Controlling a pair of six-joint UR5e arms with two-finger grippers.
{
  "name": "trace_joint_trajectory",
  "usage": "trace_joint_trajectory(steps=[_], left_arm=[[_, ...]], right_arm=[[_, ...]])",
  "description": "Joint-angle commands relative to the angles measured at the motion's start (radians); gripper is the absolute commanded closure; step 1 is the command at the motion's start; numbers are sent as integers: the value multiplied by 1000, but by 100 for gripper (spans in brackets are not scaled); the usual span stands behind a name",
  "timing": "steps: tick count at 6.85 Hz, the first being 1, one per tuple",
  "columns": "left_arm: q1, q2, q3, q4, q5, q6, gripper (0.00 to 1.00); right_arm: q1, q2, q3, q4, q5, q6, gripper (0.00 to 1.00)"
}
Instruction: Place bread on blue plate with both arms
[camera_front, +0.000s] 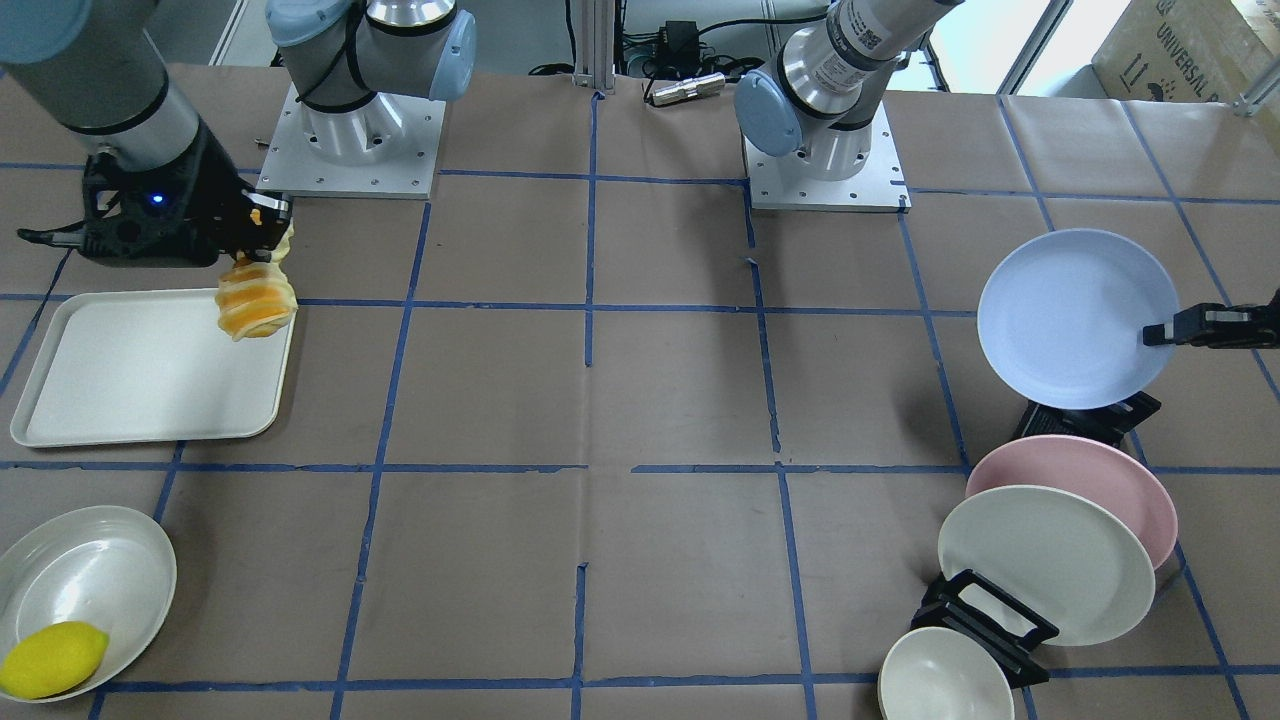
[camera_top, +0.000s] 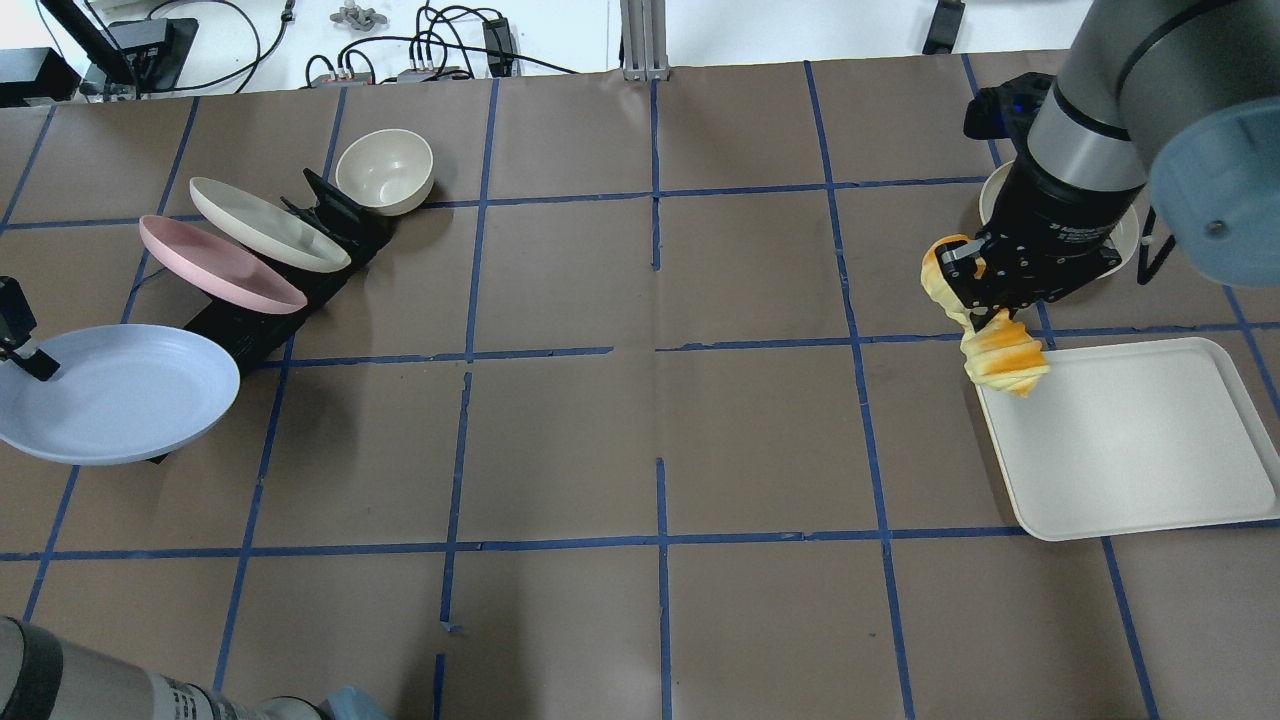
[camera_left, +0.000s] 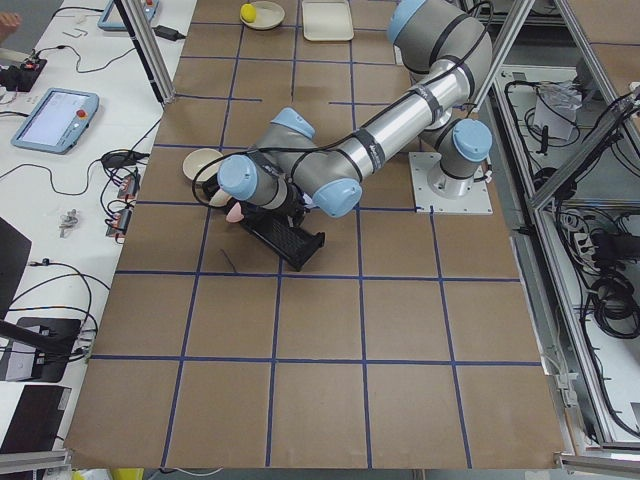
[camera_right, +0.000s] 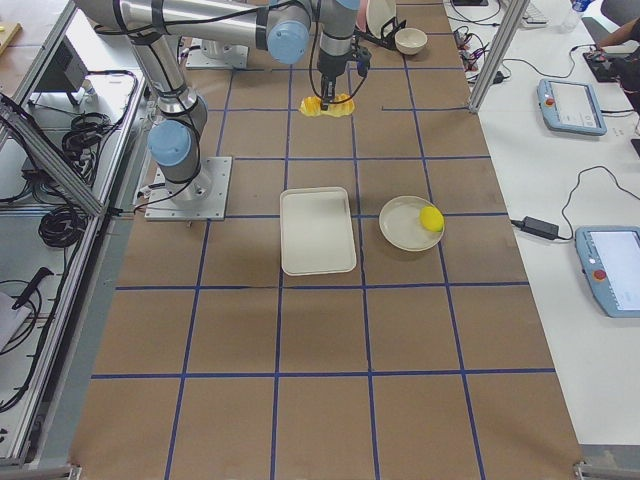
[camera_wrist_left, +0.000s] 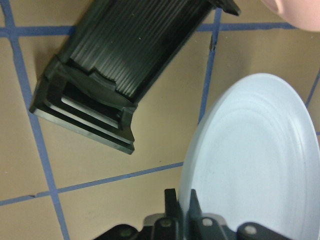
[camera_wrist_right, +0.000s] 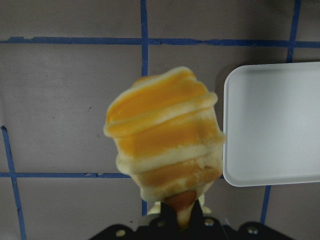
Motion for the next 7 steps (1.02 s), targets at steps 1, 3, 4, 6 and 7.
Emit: trace_joint_trajectory(steps=[1, 3, 4, 6, 7], left_arm=[[-192, 149, -80, 4, -28, -197, 93], [-386, 158, -100, 35, -157, -327, 93], [-471, 136, -114, 131, -202, -353, 93], [-650, 36, -132, 318, -283, -436, 89], [-696, -17, -134, 437, -328, -450, 89]], right_arm=[[30, -10, -3, 11, 46, 22, 88], [134, -28, -3, 7, 51, 160, 87], [159, -27, -3, -1, 51, 190, 87], [159, -24, -3, 1, 48, 178, 93], [159, -21, -1, 2, 46, 175, 95]])
